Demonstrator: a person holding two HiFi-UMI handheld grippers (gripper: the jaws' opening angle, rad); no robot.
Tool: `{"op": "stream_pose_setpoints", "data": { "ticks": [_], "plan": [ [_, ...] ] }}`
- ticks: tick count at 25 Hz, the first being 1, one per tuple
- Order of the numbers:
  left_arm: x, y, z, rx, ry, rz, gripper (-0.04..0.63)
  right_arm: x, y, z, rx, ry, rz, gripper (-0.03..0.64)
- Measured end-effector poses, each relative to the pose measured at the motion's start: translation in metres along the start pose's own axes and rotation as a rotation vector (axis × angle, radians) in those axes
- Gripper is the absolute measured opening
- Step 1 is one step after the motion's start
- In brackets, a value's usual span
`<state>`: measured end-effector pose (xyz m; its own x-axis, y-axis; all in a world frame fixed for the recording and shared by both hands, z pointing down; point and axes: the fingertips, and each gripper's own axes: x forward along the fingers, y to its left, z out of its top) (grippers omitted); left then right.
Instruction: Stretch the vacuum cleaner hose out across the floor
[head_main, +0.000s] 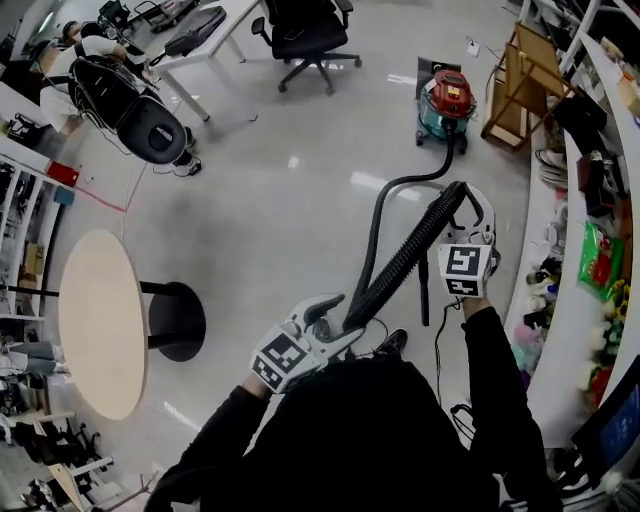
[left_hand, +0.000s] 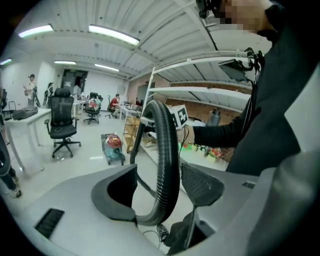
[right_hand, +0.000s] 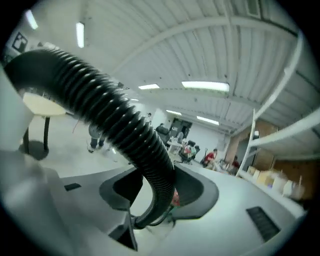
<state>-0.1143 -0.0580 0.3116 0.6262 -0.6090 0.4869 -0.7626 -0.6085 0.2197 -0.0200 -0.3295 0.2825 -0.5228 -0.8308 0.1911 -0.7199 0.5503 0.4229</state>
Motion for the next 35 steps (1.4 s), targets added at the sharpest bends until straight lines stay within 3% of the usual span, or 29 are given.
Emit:
{"op": "stream_pose_setpoints", "data": {
  "ticks": [2,4,7,8,10,13,15,17,19,20,25,28,30,31,32,33,35],
  "plan": [
    [-0.017,0.002,-0.008,0.030,-0.017,0.001,0.293,-0.024,0.016,0.041,-0.244,-0.071,-0.025,0.196],
    [-0.044,0.007,0.008,0.044,-0.097,0.007,0.299,-0.052,0.049,0.072,-0.470,-0.136,-0.040,0.196],
    [-0.082,0.014,0.049,0.031,-0.237,-0.026,0.299,-0.092,0.101,0.106,-0.615,-0.191,-0.072,0.196],
    [-0.091,0.015,0.059,0.020,-0.271,-0.076,0.299,-0.102,0.119,0.120,-0.628,-0.204,-0.085,0.196],
    [-0.106,0.016,0.071,-0.054,-0.306,-0.245,0.303,-0.122,0.156,0.156,-0.670,-0.247,-0.112,0.196],
    [-0.137,0.002,0.075,-0.192,-0.276,-0.574,0.336,-0.141,0.213,0.215,-0.826,-0.327,-0.137,0.196],
    [-0.159,-0.015,0.069,-0.206,-0.241,-0.730,0.336,-0.146,0.250,0.234,-0.899,-0.356,-0.117,0.196],
    [-0.170,-0.020,0.053,-0.193,-0.223,-0.739,0.330,-0.152,0.274,0.231,-0.905,-0.339,-0.075,0.196],
    [-0.174,-0.024,0.032,-0.207,-0.229,-0.693,0.253,-0.163,0.291,0.219,-0.903,-0.301,-0.035,0.196],
    [-0.176,-0.028,0.023,-0.228,-0.238,-0.671,0.253,-0.170,0.299,0.213,-0.910,-0.291,-0.022,0.196],
    [-0.175,-0.061,-0.016,-0.378,-0.278,-0.618,0.227,-0.210,0.321,0.185,-0.985,-0.299,0.000,0.203],
    [-0.186,-0.084,-0.028,-0.491,-0.342,-0.652,0.225,-0.240,0.312,0.167,-1.042,-0.300,-0.076,0.218],
    [-0.195,-0.102,-0.031,-0.554,-0.405,-0.669,0.225,-0.258,0.281,0.134,-0.956,-0.222,-0.101,0.224],
    [-0.196,-0.113,-0.033,-0.554,-0.417,-0.661,0.227,-0.265,0.260,0.109,-0.815,-0.153,-0.069,0.222],
    [-0.196,-0.127,-0.036,-0.530,-0.409,-0.645,0.227,-0.271,0.242,0.080,-0.587,-0.077,0.004,0.221],
    [-0.193,-0.144,-0.041,-0.488,-0.383,-0.626,0.225,-0.277,0.228,0.051,-0.281,-0.008,0.115,0.199],
    [-0.181,-0.180,-0.053,-0.393,-0.311,-0.594,0.221,-0.289,0.218,0.012,0.433,0.085,0.418,0.164]
  ]
}}
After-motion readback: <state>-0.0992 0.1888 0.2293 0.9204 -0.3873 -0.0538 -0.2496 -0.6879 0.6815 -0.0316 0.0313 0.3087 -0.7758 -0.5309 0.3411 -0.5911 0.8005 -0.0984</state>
